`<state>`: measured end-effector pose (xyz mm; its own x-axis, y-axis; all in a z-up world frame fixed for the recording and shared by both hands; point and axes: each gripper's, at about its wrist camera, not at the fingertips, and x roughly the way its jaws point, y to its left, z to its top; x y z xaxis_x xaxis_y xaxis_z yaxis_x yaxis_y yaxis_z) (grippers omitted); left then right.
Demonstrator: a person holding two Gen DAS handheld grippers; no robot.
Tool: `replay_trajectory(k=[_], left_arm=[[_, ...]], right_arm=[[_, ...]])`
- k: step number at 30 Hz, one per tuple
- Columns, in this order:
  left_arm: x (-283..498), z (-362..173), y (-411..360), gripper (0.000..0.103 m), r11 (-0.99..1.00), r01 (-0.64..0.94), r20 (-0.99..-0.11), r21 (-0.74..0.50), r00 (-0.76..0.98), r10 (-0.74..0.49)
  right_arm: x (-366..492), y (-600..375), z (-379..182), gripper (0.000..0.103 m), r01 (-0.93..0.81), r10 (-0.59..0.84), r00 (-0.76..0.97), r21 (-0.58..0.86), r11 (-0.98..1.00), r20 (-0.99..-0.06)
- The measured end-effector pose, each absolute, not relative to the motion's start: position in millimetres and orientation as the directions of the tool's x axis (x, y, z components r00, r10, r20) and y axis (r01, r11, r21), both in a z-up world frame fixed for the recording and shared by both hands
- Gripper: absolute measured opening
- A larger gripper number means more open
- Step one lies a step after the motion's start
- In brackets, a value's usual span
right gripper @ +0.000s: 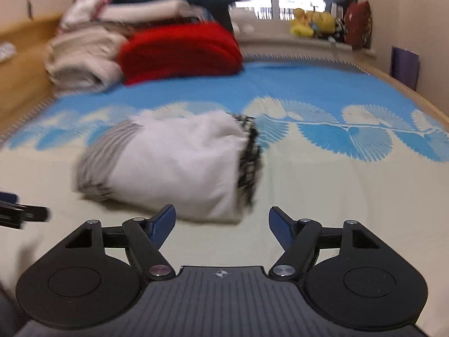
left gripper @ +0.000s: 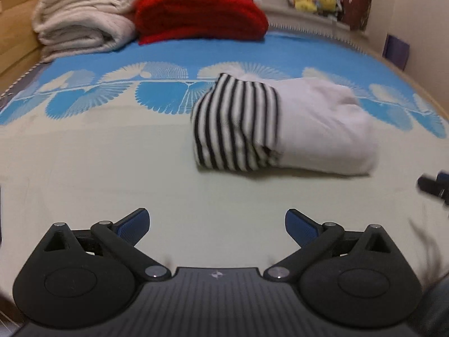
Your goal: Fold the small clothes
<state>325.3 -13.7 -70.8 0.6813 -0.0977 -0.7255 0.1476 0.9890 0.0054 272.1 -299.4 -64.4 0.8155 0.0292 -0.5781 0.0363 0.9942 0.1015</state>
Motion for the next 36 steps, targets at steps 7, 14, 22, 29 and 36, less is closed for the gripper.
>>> replay_trajectory(k=[7, 14, 22, 29, 36], left_arm=[[283.7, -94.0, -34.8, 0.103, 0.988, 0.154, -0.729, 0.027, 0.679, -0.086], [278.2, -92.6, -34.2, 0.103, 0.989, 0.143, -0.689, 0.034, 0.720, -0.080], [276.8, -92.7, -35.8, 0.103, 0.985, 0.166, -0.692, 0.047, 0.717, -0.088], [278.7, -94.7, -37.8, 0.103, 0.984, 0.166, -0.694, 0.069, 0.716, -0.072], [280.5, -95.9, -36.9, 0.103, 0.984, 0.167, -0.701, 0.060, 0.709, -0.078]], right_arm=[[199.5, -247.4, -91.0, 0.080, 0.025, -0.042, 0.826, -0.038, 0.999, -0.562], [193.0, -239.8, -93.9, 0.080, 0.003, -0.047, 0.846, -0.084, 0.996, -0.531], [197.7, -239.3, -98.2, 0.080, 0.019, -0.053, 0.837, -0.068, 0.998, -0.544], [200.0, -238.0, -99.6, 0.080, 0.035, -0.064, 0.838, -0.064, 0.997, -0.543], [201.3, -237.1, -99.6, 0.080, 0.032, -0.062, 0.839, -0.065, 0.997, -0.541]])
